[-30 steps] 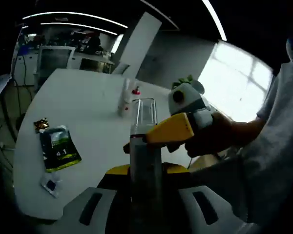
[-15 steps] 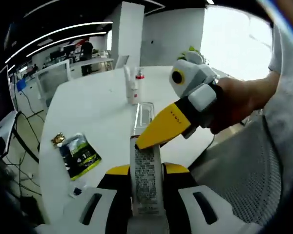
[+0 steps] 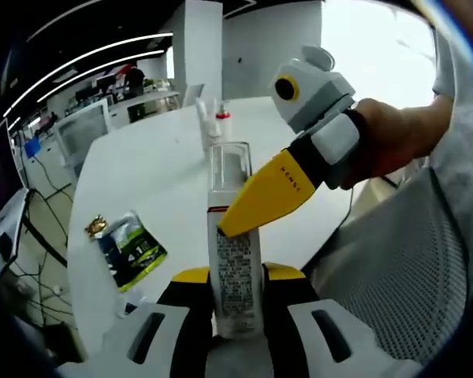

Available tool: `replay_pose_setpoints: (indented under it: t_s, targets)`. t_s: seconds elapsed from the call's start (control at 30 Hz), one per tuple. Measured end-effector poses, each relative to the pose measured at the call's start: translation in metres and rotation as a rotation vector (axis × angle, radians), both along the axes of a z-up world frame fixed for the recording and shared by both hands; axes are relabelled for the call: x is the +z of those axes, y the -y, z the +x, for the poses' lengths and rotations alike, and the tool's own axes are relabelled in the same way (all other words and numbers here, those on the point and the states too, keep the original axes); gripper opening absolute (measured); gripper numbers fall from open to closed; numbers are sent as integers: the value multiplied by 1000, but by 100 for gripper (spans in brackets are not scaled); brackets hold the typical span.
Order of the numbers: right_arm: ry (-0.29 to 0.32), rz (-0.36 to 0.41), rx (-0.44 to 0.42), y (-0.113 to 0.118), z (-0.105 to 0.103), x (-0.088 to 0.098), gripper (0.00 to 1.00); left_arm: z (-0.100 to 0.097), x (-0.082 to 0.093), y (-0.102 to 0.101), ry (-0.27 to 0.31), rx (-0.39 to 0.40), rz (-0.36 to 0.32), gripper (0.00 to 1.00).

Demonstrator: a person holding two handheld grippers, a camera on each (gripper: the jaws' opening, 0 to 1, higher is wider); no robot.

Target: Arrange the skincare products in the storage area until every visible bottle or jar stands upright without overlapping.

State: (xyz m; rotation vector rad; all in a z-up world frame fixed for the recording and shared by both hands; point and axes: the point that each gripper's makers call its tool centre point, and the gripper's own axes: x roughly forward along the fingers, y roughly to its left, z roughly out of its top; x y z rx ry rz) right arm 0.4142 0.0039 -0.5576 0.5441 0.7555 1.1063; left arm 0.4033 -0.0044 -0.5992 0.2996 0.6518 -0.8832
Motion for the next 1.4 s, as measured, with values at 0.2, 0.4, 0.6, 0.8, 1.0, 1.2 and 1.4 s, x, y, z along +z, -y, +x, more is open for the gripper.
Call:
replay_pose_setpoints:
  t_s: [0.2, 0.4, 0.6, 0.8, 1.0, 1.2, 1.4]
  targets:
    - [33, 12, -14, -4, 3, 12, 14, 6, 12, -5, 60, 26, -19, 19]
    - [-68, 68, -73, -8, 9, 9, 14, 10, 15, -11, 87, 52, 1, 19]
    - [-162, 109, -106, -2, 8, 1, 14, 7, 13, -8, 78, 40, 5, 19]
    - [-199, 130, -111, -5, 5, 1, 14, 7, 13, -8, 77, 44, 0, 19]
    - [-134, 97, -87, -2, 4, 4, 13, 7, 14, -4, 93, 31, 1, 20]
    - [-52, 31, -61, 1, 5, 3, 13, 7, 8, -4, 72, 18, 13, 21]
    - [30, -33, -85, 16, 22, 4, 13, 11, 4, -9, 73, 32, 43, 22]
